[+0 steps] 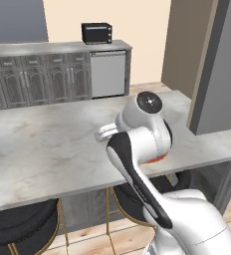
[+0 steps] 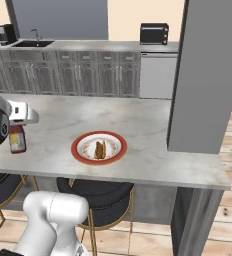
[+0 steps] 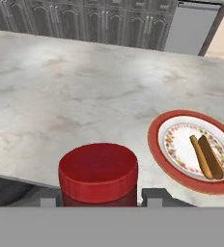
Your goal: Move the hot dog bun to the plate on the dining table and place the condiment next to that plate. Then navigate to the fridge and take the sausage and place it on the plate as well.
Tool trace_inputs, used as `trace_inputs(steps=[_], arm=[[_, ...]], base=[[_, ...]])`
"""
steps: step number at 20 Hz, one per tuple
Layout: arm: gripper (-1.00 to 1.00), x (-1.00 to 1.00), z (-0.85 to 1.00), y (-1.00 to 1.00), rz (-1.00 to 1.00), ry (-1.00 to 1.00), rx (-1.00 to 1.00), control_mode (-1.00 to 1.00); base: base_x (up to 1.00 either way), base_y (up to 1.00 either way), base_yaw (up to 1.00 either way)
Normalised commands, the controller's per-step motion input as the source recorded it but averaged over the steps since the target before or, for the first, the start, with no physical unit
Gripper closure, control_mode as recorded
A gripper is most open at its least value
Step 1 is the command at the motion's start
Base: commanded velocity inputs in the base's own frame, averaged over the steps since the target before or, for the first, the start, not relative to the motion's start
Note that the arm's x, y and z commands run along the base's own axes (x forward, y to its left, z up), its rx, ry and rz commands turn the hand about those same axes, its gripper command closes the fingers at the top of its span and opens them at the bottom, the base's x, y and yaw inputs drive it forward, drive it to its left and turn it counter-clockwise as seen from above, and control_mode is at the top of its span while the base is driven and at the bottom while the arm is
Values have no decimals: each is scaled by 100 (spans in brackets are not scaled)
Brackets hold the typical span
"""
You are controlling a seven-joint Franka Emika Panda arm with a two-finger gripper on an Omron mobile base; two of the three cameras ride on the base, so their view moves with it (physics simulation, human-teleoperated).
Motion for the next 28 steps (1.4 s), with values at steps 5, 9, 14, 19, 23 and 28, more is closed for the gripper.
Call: trace_inputs(steps=[5, 9, 14, 19, 23, 28], arm=[[100, 70, -38, -14, 0, -3, 5, -100], [100, 59, -37, -7, 0, -2, 2, -100], [100, 48, -39, 0, 0, -11, 0, -100], [100, 33, -21, 0, 0, -17, -3, -100], [100, 25, -10, 0, 0, -13, -2, -100], [100, 25, -10, 0, 0, -11, 0, -100]], base=[[0, 0, 0], [0, 0, 0], [0, 0, 0], [0, 0, 0], [0, 0, 0], [0, 0, 0]])
